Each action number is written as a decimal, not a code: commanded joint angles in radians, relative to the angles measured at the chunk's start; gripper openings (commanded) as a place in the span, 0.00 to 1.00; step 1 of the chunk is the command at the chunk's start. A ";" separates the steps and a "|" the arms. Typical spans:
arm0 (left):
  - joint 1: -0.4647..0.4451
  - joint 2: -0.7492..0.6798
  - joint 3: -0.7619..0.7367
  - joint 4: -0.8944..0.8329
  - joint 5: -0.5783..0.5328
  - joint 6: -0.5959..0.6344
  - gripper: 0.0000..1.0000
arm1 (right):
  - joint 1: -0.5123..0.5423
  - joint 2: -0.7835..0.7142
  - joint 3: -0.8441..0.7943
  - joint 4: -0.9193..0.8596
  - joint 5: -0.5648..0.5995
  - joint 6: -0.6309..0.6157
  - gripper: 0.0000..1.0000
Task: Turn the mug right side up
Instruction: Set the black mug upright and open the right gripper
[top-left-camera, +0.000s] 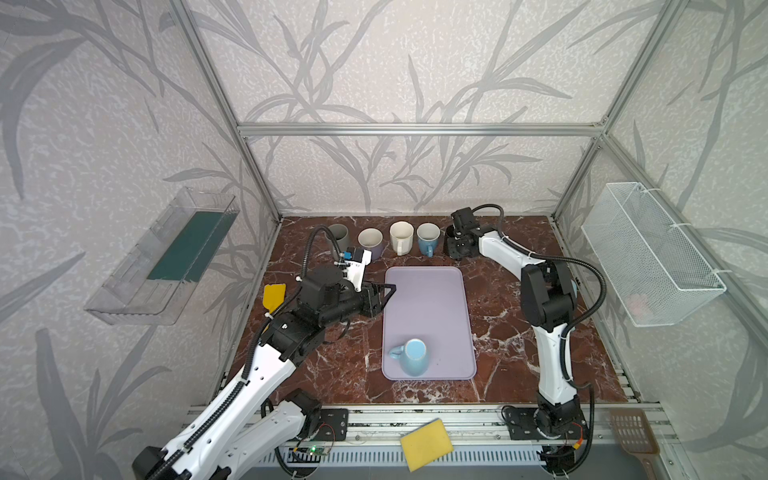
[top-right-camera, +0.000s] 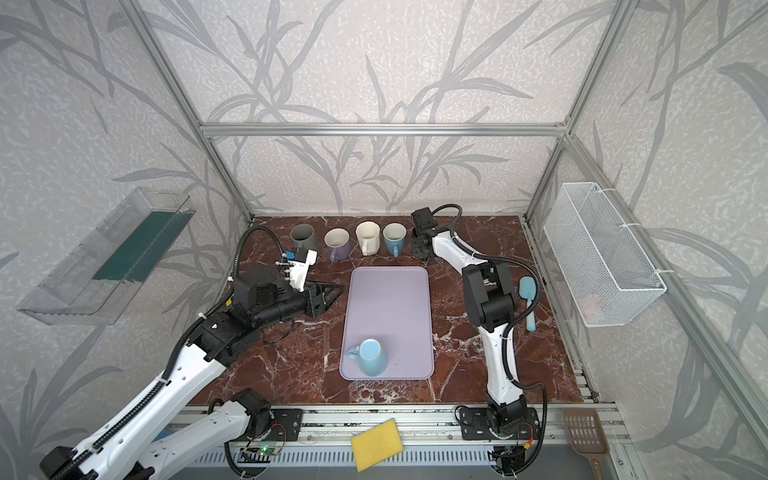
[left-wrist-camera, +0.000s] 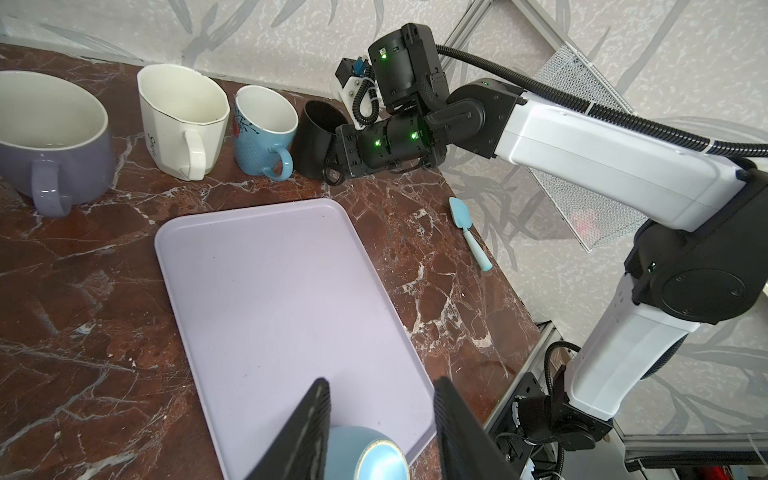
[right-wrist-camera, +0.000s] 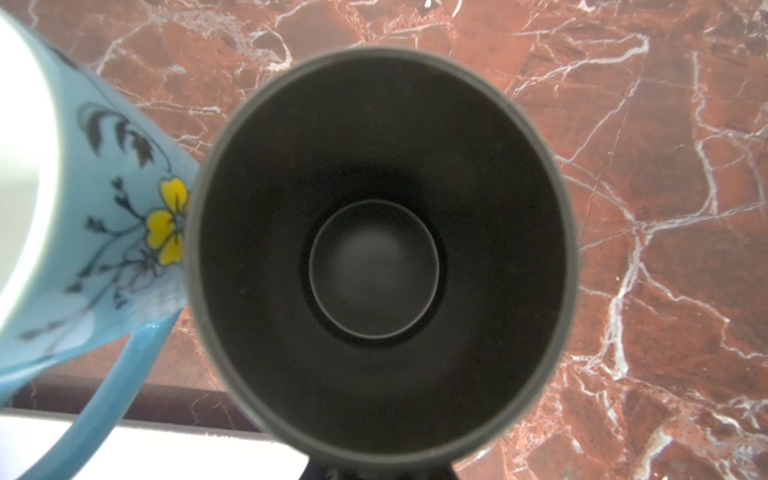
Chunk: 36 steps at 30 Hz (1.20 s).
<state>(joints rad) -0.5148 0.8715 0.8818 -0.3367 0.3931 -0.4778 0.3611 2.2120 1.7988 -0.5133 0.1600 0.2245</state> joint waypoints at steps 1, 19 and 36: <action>0.004 -0.017 0.030 -0.011 -0.005 0.018 0.44 | 0.004 0.012 0.047 -0.007 0.011 0.013 0.16; 0.005 -0.022 0.033 -0.026 -0.009 0.032 0.53 | 0.004 -0.059 -0.018 0.010 -0.004 -0.009 0.55; 0.004 -0.096 0.045 -0.190 -0.184 0.038 0.59 | 0.002 -0.473 -0.443 0.146 -0.089 -0.053 0.55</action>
<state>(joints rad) -0.5148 0.7925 0.9138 -0.4580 0.2573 -0.4301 0.3622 1.8111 1.4105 -0.4068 0.1127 0.1806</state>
